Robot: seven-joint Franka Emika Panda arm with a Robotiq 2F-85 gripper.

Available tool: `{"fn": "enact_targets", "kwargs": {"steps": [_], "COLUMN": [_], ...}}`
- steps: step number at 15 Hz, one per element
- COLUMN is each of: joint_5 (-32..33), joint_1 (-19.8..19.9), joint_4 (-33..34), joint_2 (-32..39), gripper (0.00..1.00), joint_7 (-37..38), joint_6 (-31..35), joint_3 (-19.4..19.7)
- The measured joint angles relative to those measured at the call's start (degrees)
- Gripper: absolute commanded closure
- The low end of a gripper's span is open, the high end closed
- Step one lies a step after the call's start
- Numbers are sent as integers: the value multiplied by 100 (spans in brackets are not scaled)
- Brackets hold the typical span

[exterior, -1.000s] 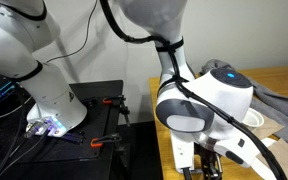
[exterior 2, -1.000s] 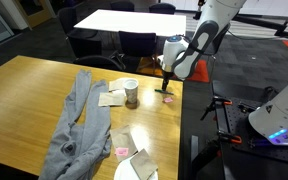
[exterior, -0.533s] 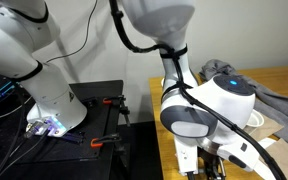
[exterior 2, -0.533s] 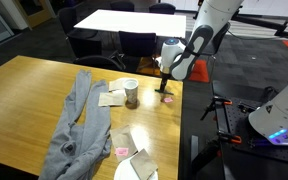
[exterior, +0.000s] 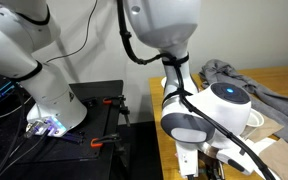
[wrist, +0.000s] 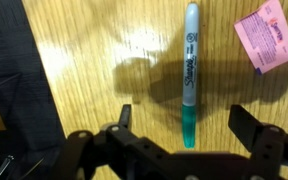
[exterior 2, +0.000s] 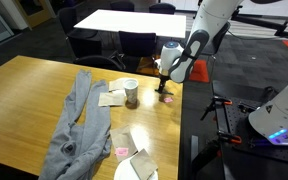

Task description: Put the green pen inside the white cup

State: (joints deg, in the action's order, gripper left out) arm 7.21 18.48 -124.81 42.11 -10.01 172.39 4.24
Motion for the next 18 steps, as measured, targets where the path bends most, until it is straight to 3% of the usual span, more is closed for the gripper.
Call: {"fn": "enact_targets", "kwargs": {"steps": [5, 11, 18], "joint_5": [-1, -2, -11], "joint_1": [10, 7, 43], "joint_4": [103, 135, 102], "joint_2": [170, 185, 73], "gripper": [60, 100, 96], "joint_7": [3, 9, 12], "joint_6": [18, 22, 22], "joint_3": [0, -82, -58]}}
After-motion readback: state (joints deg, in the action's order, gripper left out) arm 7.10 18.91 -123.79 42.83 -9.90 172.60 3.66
